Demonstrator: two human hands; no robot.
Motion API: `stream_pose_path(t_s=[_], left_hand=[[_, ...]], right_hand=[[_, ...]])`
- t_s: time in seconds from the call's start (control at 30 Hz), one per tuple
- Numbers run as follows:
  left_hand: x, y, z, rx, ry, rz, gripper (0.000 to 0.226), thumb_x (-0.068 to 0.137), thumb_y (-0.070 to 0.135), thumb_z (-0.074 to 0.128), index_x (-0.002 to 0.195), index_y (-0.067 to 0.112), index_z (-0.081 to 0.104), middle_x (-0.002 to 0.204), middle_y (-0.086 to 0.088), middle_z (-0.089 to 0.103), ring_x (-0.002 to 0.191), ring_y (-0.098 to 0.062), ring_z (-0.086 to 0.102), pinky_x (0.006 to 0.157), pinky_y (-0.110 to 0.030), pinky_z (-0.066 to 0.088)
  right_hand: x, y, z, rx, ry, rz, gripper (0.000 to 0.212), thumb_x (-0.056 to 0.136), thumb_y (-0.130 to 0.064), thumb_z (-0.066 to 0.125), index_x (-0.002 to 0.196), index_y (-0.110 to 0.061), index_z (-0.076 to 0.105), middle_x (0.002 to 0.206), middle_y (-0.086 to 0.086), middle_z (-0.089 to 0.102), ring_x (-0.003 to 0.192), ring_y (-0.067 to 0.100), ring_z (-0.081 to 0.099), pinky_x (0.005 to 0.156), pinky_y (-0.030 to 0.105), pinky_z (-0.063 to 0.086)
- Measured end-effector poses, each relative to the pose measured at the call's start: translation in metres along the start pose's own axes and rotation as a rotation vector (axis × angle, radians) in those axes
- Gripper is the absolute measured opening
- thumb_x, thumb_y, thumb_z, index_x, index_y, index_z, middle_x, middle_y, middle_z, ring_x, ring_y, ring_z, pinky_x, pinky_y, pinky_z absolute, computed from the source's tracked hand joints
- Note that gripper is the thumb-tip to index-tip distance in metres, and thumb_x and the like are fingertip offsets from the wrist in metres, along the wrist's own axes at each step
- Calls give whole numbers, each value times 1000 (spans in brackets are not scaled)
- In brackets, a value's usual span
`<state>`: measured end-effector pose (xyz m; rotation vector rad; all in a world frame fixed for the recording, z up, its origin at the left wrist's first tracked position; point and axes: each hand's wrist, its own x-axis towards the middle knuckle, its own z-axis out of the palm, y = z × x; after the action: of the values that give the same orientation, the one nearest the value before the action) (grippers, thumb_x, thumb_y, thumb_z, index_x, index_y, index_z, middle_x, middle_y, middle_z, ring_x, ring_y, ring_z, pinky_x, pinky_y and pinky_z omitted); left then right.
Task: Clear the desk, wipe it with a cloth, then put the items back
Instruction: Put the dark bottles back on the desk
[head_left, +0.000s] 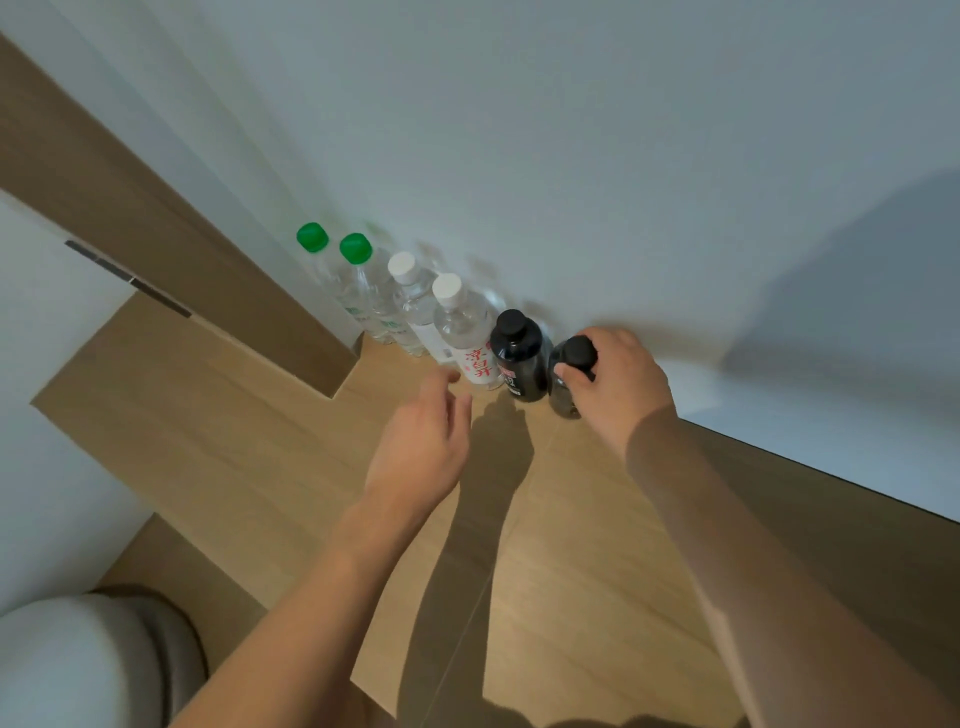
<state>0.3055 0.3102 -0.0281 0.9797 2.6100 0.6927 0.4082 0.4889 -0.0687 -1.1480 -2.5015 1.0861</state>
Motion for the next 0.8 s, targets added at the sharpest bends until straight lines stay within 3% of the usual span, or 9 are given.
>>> stream_pose_path(t_s=[0.17,0.33,0.43,0.53,0.8], left_hand=[[-23,-27,0,36,-102,-39,26,107,32,43,125,19,56,97,2,66,91,-20,64,71,-28,37],[-30,-36,-6,69,-164,-51,22,106,27,43,114,19,62,97,5,63,95,-18,61,72,-26,35],[-37,-25,-14,62,-81,-39,28,106,31,43,123,17,60,112,0,66,101,-17,61,80,-30,44],[-49,-13,-23,196,21,102,38,106,33,42,137,14,52,130,-4,58,119,-24,55,94,-36,46],[-84,-5,-48,173,322,424,35,94,18,62,127,4,59,128,-14,58,115,-33,56,100,-43,45]], right_hand=[[4,-4,19,22,67,18,23,95,-29,61,112,-14,57,114,4,53,107,27,53,87,39,47],[-7,-19,11,23,44,85,49,93,-32,63,135,-13,48,132,9,50,122,30,50,100,41,43],[-36,-32,-5,3,77,49,56,95,-35,58,144,-16,40,136,9,49,123,30,50,102,43,43],[-80,-45,-20,-56,106,-30,50,96,-32,56,142,-15,46,137,8,51,124,28,48,104,39,39],[-179,-76,-35,-67,213,-130,47,97,-23,57,142,-15,46,141,2,50,132,20,43,108,28,31]])
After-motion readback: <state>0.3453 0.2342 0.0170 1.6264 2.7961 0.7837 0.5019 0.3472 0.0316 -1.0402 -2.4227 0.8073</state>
